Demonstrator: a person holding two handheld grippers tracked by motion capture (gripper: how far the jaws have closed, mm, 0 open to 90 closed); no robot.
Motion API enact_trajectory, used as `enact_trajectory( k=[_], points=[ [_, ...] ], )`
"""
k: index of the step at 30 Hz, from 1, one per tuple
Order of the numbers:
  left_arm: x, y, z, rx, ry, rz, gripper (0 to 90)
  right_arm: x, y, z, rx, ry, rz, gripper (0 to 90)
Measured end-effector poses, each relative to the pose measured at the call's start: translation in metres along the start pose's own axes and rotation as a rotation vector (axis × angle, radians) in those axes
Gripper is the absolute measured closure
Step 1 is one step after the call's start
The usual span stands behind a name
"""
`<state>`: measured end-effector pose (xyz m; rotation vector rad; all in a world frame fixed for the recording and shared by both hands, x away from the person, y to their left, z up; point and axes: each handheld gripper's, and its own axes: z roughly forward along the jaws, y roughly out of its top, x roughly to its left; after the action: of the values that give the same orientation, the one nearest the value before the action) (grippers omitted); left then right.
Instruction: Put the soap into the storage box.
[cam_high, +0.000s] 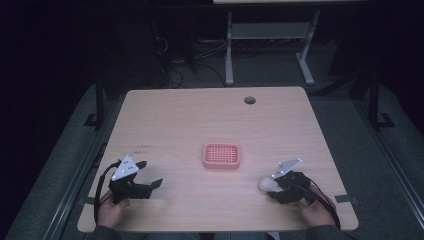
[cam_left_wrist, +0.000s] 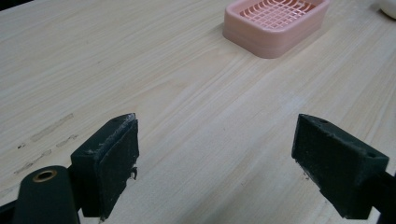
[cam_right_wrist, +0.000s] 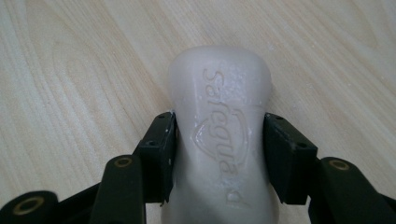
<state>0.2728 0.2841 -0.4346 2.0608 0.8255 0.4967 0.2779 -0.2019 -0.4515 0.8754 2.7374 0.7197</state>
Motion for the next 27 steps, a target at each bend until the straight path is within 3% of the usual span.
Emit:
enact_trajectory(
  k=[22,27],
  points=[
    [0.0005,-0.0001,-0.0003,0.000,0.001,-0.005,14.5,0.0016,0.0024,-0.0002,0.013,-0.014,-0.021,47.9],
    [0.0006,-0.0003,-0.0008,-0.005,0.002,-0.010,14.5,0.0026,0.0044,-0.0055,-0.022,-0.015,-0.018,48.0]
  ],
)
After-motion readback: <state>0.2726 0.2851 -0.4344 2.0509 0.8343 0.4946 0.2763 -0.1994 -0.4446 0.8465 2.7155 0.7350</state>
